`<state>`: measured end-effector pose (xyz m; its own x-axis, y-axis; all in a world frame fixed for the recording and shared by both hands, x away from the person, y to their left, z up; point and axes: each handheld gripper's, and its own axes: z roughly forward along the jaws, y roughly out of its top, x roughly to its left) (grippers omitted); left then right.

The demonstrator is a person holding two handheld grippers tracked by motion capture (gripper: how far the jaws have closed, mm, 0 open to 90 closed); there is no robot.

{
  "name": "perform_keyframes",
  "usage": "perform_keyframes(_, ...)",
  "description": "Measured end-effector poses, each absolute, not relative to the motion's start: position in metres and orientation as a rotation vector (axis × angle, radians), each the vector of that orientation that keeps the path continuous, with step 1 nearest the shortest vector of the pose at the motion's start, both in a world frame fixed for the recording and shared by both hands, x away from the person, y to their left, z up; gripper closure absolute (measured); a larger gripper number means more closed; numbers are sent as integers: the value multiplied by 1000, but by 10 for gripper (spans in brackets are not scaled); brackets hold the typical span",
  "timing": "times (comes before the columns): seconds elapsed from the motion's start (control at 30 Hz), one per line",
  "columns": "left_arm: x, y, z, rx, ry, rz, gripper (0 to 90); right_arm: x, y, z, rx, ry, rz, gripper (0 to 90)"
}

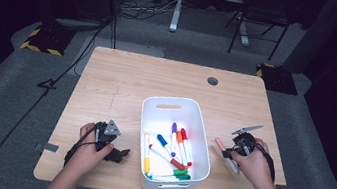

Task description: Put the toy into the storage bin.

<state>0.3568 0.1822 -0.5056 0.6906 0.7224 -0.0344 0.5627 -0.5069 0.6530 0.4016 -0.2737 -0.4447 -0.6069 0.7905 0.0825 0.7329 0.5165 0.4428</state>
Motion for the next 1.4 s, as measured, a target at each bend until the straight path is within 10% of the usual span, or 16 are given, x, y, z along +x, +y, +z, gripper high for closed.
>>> perform_keyframes(1.4, 357, 182, -506, 2251, 980, 321, 0, 342, -210, -325, 910, 2709, 1046, 771)
